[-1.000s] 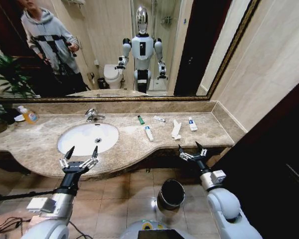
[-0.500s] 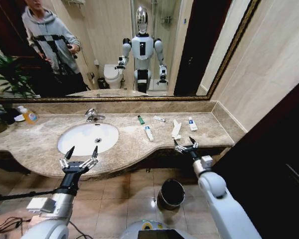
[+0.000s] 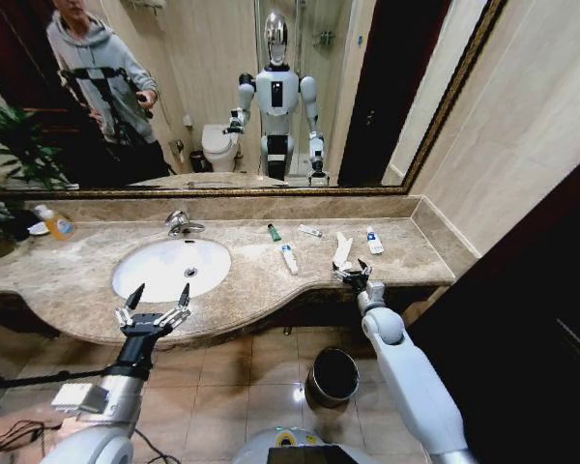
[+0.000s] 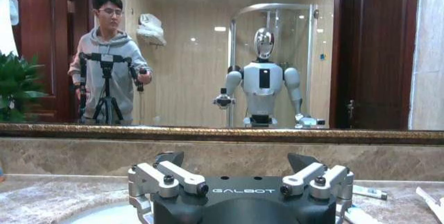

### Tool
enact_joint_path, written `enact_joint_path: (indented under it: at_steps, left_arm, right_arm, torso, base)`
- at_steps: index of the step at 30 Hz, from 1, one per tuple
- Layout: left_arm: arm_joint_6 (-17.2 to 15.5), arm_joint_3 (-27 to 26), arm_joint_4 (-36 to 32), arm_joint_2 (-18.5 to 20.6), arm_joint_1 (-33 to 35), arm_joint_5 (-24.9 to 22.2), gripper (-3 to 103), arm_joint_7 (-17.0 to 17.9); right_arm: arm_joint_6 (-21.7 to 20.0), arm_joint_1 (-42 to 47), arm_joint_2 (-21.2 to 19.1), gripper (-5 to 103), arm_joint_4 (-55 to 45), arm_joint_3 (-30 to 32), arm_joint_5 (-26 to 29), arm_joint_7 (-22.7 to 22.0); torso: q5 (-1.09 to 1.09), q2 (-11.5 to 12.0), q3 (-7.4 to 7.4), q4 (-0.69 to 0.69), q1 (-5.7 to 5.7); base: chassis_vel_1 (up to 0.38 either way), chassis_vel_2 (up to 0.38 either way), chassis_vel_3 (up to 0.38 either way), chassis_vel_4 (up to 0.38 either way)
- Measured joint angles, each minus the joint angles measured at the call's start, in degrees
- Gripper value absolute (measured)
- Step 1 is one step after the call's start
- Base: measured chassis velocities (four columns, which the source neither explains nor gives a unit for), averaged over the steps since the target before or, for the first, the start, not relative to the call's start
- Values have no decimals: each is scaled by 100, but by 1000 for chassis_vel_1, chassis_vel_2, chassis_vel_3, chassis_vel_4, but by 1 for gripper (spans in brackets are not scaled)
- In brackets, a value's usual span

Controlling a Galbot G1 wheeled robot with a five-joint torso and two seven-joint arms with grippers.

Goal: Pick up the trash from the sink and place it in the trash bin.

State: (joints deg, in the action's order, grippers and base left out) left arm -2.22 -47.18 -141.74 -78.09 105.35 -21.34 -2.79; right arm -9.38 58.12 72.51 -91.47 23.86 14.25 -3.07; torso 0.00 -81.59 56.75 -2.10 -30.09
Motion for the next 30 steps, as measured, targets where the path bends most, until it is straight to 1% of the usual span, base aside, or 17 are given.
enact_joint_path:
  at_steps: [1,4,6,9,10,12,13,14,15,17,18,22,26,30]
  left_arm:
    - [0,0,0,0,0,0,100,0]
    - [0,0,0,0,0,0,100,0]
    - [0,0,0,0,0,0,100,0]
    - [0,0,0,0,0,0,100,0]
    - [0,0,0,0,0,0,100,0]
    - [0,0,0,0,0,0,100,0]
    - [0,0,0,0,0,0,100,0]
    - [0,0,0,0,0,0,100,0]
    - [0,0,0,0,0,0,100,0]
    - [0,0,0,0,0,0,100,0]
    - [0,0,0,0,0,0,100,0]
    - [0,0,0,0,0,0,100,0]
    - [0,0,0,0,0,0,100,0]
    - [0,0,0,1,0,0,100,0]
  right_arm:
    - [0,0,0,84,0,0,0,0]
    - [3,-4,-5,66,42,-4,66,13]
    - [4,-9,2,66,52,-7,66,17]
    - [17,-19,40,50,64,-36,73,41]
    - [17,-19,40,50,64,-36,73,41]
    - [26,-20,65,39,64,-44,74,45]
    - [27,-20,75,39,60,-44,74,45]
    - [28,-18,86,34,45,-43,74,45]
    - [28,-18,86,34,45,-43,74,45]
    - [28,8,87,23,-12,-32,77,43]
    - [28,8,87,23,-12,-32,77,43]
    - [27,105,52,2,-151,21,91,38]
    - [18,201,17,0,-303,88,115,34]
    - [8,299,-16,0,-447,140,142,30]
  torso:
    - [0,0,0,0,0]
    - [0,-1,0,0,0]
    - [1,-1,0,0,0]
    - [1,-1,0,0,0]
    - [1,-1,0,0,0]
    - [0,-1,0,0,0]
    - [0,-1,0,0,0]
    - [0,-1,0,0,0]
    - [0,-1,0,0,0]
    - [0,-1,0,0,0]
    - [0,-1,0,0,0]
    - [0,-1,0,0,0]
    - [1,-1,0,0,1]
    - [1,-1,0,0,1]
  base:
    - [0,0,0,0]
    - [0,0,0,0]
    - [0,0,0,0]
    - [0,0,0,0]
    - [0,0,0,0]
    - [0,0,0,0]
    - [0,0,0,0]
    - [0,0,0,0]
    - [0,0,0,0]
    - [0,0,0,0]
    - [0,0,0,0]
    - [0,0,0,0]
    - [0,0,0,0]
    - [0,0,0,0]
